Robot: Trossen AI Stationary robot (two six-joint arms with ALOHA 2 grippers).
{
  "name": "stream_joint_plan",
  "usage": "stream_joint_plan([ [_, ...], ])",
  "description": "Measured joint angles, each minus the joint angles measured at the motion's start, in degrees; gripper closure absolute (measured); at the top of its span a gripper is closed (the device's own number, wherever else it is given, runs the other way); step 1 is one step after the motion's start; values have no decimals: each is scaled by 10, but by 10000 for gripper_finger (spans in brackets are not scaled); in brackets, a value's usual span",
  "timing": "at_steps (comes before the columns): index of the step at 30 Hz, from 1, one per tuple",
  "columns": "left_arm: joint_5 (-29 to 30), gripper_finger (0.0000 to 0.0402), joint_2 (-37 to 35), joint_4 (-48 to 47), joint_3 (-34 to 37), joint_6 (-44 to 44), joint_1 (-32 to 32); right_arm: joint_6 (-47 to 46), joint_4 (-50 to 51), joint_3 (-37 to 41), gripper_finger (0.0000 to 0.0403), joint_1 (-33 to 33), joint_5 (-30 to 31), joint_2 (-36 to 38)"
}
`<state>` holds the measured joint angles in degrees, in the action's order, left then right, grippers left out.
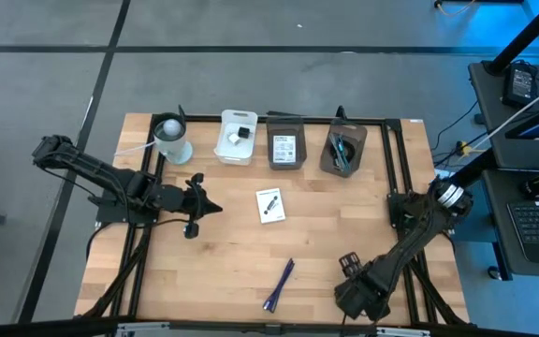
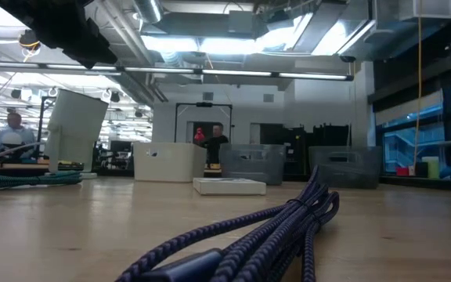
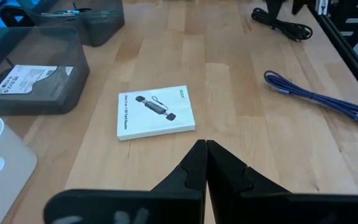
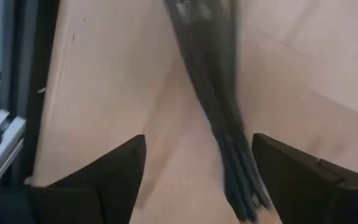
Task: Pick and place items into bin
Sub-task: Put the black charger cable into the right black bin
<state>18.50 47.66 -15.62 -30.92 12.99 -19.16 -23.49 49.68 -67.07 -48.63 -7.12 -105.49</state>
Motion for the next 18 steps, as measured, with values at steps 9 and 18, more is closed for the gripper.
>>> stream_joint_plan([
  [9, -1, 400, 0, 4, 0, 0, 0, -48, -19, -3, 255, -15, 23, -62],
  [18, -1, 400, 0, 4, -1, -1, 0, -106, -1, 1, 361, -10, 37, -31],
])
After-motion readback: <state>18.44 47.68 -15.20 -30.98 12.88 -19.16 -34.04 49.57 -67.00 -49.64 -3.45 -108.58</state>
